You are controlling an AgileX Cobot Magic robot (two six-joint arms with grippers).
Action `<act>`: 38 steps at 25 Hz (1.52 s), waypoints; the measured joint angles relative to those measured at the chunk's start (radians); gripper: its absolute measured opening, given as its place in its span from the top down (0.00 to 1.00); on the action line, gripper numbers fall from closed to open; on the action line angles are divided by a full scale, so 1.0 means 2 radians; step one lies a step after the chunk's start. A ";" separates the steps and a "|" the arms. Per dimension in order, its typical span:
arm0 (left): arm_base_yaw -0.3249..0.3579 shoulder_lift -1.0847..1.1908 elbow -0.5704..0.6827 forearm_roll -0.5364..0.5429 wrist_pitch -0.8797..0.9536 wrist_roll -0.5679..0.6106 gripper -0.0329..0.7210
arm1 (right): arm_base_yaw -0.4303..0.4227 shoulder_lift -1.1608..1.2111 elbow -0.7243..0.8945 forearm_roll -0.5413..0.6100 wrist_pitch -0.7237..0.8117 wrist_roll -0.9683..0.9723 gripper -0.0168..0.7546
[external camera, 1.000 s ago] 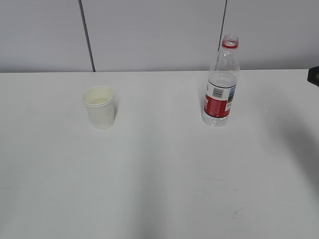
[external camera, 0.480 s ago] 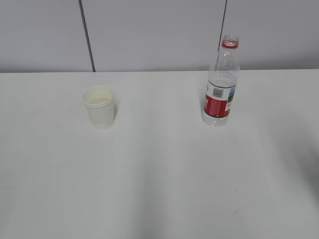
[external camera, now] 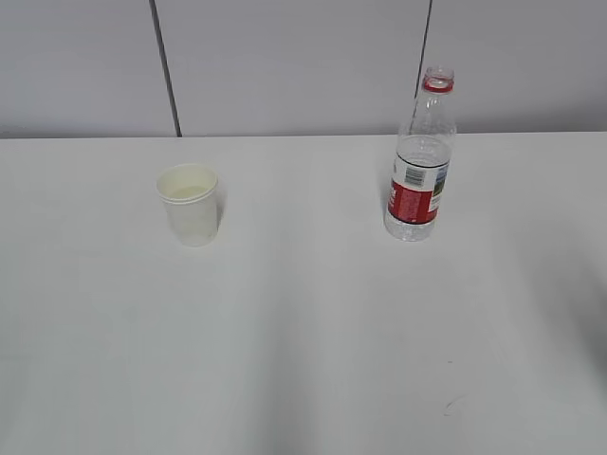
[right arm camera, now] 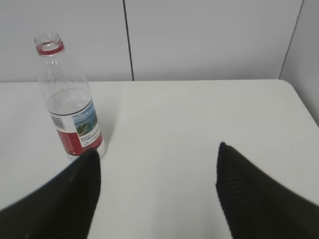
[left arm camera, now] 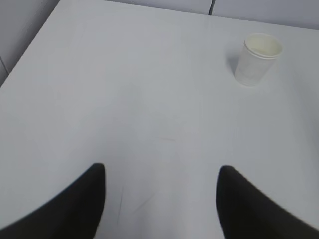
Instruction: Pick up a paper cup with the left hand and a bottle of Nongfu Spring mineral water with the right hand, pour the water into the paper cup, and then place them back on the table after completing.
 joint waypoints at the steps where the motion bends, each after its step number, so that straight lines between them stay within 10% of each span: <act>1: 0.000 0.000 0.000 0.000 0.000 0.000 0.38 | 0.000 0.000 0.002 0.013 0.001 -0.022 0.29; 15: 0.000 0.000 0.000 0.000 0.000 0.000 0.38 | 0.003 0.006 0.007 0.510 0.042 -0.529 0.29; 24: 0.000 0.000 0.000 0.000 0.000 0.000 0.38 | 0.076 0.003 0.004 0.787 0.129 -0.797 0.29; 38: 0.000 0.000 0.000 0.000 0.000 0.000 0.38 | 0.086 -0.194 -0.112 0.888 0.452 -0.831 0.29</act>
